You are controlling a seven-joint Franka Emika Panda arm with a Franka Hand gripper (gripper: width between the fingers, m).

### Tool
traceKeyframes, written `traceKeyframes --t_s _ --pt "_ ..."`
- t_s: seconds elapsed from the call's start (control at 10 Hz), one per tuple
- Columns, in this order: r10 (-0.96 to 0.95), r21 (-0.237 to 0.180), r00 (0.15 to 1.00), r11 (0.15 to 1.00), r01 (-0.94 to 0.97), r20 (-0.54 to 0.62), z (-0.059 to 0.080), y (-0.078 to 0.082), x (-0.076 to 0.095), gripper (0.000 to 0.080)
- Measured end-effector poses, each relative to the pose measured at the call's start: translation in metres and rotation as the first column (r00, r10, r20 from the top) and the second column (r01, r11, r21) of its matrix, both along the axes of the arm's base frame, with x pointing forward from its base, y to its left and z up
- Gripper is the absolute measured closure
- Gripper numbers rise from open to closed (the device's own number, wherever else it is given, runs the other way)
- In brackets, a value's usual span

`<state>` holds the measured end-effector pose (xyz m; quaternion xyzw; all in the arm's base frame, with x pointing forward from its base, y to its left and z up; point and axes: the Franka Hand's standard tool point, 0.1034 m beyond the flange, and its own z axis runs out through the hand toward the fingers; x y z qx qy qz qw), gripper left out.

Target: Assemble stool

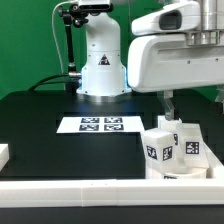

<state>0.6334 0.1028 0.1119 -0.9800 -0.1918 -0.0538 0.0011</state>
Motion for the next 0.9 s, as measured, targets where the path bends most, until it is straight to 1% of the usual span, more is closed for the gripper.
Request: traceKeyframes --t_s 0.2,0.3,0.4,0.6,0.7,0.9 --pt "0.173 -0.037 0.985 0.984 -0.172 0.001 -0.001 0.001 0.001 0.015" --pt "0.188 -0.044 0.982 0.981 -0.187 0.013 0.001 0.003 0.002 0.015" --pt "0.231 -0.054 0.973 0.972 -0.23 0.009 0.0 0.0 0.002 0.015" --pt "0.368 -0.088 0.93 0.926 -0.367 -0.003 0.0 -0.005 0.003 0.015" --pt "0.457 -0.102 0.89 0.884 -0.456 -0.013 -0.003 -0.005 0.002 0.015" --pt "0.631 -0.139 0.774 0.762 -0.632 -0.057 -0.01 0.0 0.001 0.015"
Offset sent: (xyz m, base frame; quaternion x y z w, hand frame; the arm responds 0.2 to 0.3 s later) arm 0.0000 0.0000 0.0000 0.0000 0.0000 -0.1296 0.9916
